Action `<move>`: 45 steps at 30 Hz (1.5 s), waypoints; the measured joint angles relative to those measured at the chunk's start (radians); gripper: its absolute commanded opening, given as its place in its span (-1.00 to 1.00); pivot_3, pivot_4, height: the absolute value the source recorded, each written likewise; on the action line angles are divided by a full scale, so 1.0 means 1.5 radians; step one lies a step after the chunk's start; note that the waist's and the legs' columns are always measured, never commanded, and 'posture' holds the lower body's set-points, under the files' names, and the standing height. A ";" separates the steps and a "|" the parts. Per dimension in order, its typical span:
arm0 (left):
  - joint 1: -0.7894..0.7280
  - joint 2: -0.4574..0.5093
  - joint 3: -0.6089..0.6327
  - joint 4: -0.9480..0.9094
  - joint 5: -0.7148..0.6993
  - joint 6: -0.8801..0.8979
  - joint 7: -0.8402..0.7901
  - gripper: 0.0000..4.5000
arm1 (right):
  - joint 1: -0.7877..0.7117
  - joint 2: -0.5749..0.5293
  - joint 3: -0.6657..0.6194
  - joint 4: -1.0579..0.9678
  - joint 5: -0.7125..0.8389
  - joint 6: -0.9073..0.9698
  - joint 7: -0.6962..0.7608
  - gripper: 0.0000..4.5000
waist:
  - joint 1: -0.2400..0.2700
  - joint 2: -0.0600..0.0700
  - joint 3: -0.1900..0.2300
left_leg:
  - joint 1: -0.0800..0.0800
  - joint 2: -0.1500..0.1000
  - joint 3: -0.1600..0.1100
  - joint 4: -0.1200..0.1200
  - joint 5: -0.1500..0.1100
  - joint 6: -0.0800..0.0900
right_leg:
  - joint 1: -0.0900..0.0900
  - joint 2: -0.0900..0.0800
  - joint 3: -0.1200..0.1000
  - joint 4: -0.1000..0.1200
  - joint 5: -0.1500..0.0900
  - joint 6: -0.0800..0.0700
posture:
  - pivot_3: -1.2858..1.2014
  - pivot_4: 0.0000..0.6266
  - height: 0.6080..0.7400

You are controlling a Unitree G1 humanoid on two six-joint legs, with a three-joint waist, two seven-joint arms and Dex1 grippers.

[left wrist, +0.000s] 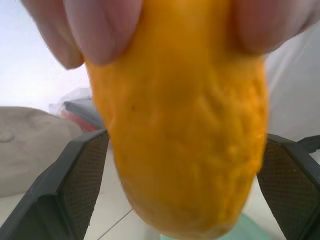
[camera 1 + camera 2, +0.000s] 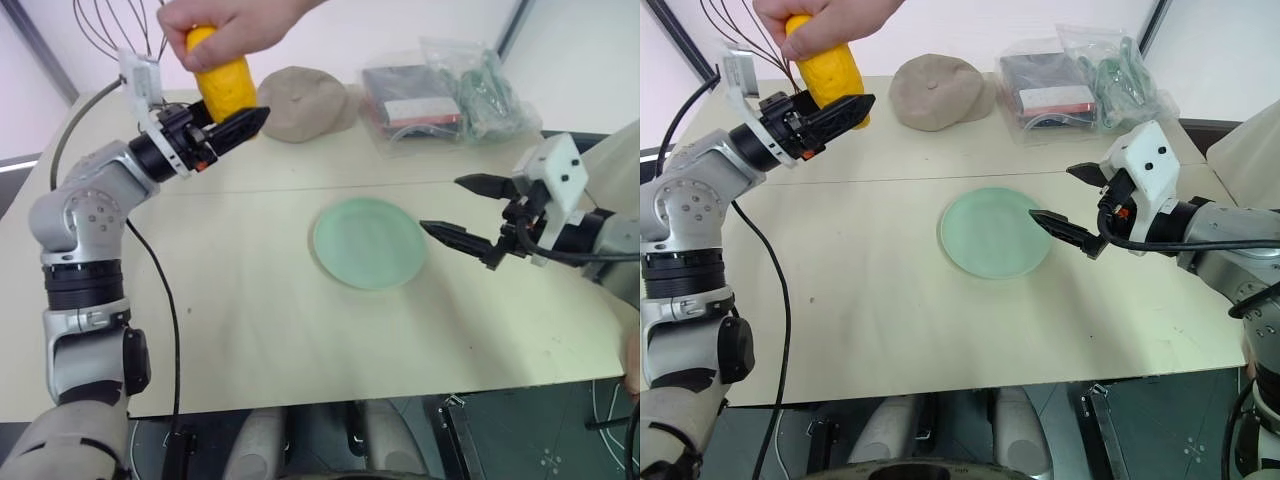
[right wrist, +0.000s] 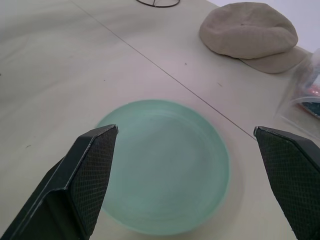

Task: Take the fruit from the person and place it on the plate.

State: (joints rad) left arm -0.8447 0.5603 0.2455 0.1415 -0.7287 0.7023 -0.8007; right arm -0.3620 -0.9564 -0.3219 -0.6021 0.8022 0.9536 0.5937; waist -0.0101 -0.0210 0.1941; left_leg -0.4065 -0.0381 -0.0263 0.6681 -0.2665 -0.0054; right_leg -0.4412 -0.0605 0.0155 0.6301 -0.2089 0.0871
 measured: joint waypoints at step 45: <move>-0.270 -0.180 -0.347 0.484 0.366 -0.187 -0.309 -0.02 | 0.121 -0.012 -0.078 -0.104 0.051 0.049 -0.047 1.00 | 0.016 0.000 0.000 | -0.001 0.000 0.000 0.001 0.000 0.001 | 0.000 0.001 0.000 -0.001 0.000 0.000 | 0.03 -0.52 1.00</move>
State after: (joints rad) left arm -1.2499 0.2896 -0.2753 0.8676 -0.1796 0.4218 -1.2642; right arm -0.1799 -0.9750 -0.4396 -0.7573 0.8785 1.0275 0.5233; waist 0.0141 -0.0215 0.1941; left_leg -0.4078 -0.0387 -0.0262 0.6690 -0.2672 -0.0039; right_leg -0.4408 -0.0589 0.0152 0.6292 -0.2090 0.0876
